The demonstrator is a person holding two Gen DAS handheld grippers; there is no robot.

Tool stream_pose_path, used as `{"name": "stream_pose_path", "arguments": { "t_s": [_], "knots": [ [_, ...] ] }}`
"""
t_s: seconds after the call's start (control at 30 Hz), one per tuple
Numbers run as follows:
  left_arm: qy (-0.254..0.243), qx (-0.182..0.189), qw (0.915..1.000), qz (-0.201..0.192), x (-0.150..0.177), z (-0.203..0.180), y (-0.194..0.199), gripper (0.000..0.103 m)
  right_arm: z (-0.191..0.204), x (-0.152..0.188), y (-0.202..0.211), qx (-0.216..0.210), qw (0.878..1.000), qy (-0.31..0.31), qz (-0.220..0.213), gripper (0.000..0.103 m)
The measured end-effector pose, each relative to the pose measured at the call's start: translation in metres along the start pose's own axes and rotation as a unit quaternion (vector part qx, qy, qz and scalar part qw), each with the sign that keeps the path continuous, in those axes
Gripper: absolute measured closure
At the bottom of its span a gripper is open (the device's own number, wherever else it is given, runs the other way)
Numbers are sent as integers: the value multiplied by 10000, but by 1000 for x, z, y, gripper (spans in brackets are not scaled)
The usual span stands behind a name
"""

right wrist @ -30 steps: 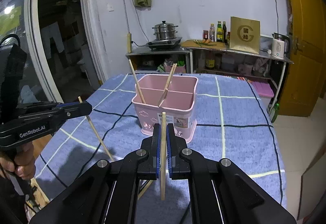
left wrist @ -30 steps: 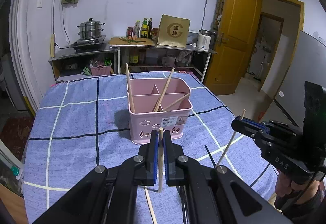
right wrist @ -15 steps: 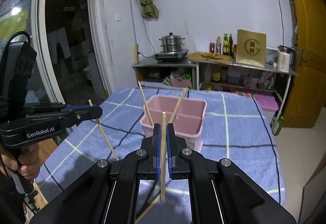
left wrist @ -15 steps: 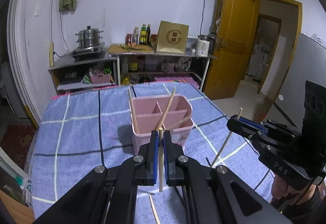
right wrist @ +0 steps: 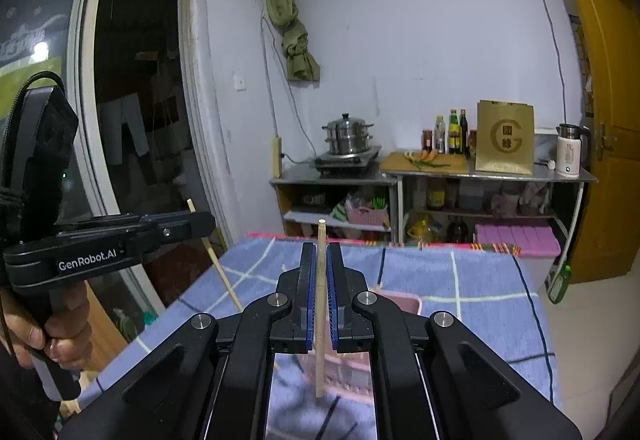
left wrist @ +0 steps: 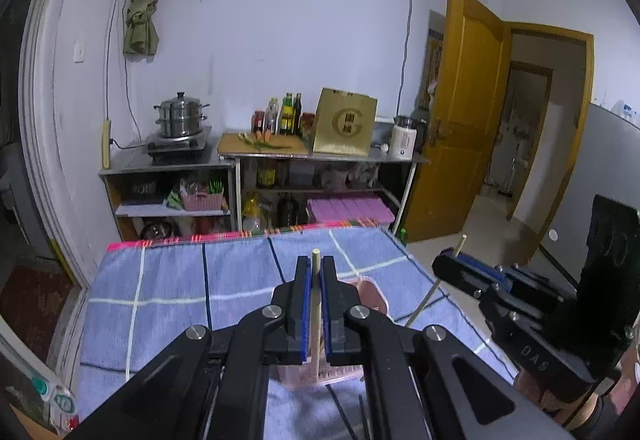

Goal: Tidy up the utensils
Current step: 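Lower the chopsticks into the basket and open both tools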

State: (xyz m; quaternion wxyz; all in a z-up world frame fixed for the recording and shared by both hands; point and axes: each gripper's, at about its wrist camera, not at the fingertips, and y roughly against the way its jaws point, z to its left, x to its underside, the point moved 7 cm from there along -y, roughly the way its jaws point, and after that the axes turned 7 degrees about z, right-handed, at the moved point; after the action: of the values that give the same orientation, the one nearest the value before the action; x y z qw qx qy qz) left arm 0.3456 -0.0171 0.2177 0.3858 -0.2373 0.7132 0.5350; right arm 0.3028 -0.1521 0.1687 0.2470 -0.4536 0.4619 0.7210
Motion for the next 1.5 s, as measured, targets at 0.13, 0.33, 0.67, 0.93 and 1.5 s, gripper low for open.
{"name": "stream_pose_path", "arguments": {
  "t_s": [0.13, 0.33, 0.67, 0.93, 1.5],
  "knots": [
    [0, 20, 10000, -73, -15, 2, -14, 99, -5, -11, -10, -19, 9999, -78, -106, 98],
    [-32, 20, 10000, -48, -20, 7, -43, 99, -9, -13, -31, -18, 9998, -87, -179, 98],
    [-35, 23, 9998, 178, 1, 19, -86, 99, -20, 7, -71, -13, 9999, -155, 24, 98],
    [15, 7, 9990, 442, 26, 27, -112, 99, -23, 30, -89, -8, 9993, -174, 335, 98],
    [94, -73, 9979, 639, 54, 30, -111, 97, -32, 52, -81, 42, 9974, -279, 660, 90]
  ]
}}
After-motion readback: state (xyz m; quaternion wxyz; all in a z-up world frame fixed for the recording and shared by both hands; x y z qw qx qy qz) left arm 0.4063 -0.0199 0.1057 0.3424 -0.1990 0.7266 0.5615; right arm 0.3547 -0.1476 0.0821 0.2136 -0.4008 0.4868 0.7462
